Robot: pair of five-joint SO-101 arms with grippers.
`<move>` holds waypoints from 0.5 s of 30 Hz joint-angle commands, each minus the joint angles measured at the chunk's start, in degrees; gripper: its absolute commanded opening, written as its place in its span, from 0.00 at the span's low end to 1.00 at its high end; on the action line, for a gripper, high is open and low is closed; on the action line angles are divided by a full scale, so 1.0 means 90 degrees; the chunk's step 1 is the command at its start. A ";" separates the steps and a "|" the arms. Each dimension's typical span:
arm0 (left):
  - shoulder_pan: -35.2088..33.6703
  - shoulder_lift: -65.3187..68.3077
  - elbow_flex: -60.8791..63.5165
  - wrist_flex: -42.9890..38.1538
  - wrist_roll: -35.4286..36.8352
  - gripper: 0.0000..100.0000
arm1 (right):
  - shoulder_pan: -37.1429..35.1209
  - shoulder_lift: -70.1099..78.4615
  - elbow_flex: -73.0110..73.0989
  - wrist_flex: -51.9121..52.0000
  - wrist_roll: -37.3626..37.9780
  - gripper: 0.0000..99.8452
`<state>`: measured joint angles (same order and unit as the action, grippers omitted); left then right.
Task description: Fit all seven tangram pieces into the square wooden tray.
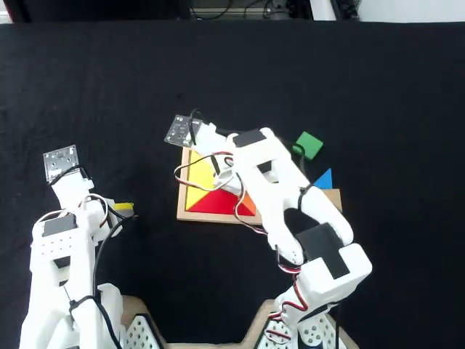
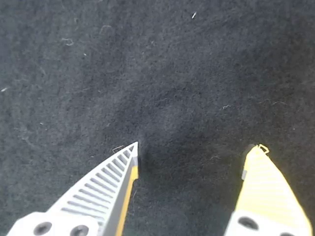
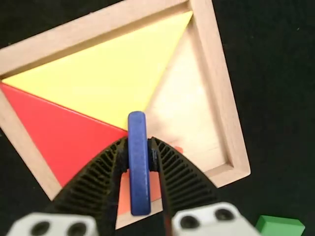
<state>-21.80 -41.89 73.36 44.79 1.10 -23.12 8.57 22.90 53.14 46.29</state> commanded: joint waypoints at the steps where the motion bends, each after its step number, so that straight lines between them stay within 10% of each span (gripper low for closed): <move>1: 0.0073 -0.0049 -0.0024 -0.0020 -0.0078 0.33 | -0.0059 -0.0034 -0.0386 0.0049 -0.0059 0.01; 9: 0.0073 -0.0049 -0.0024 -0.0020 -0.0078 0.33 | -0.0059 -0.0024 -0.0161 0.0049 -0.0059 0.02; 15: 0.0073 -0.0049 -0.0024 -0.0020 -0.0078 0.33 | -0.0049 -0.0044 -0.0161 0.0049 -0.0107 0.21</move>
<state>-21.80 -41.89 73.36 44.79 1.10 -23.12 9.10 22.90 53.14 46.29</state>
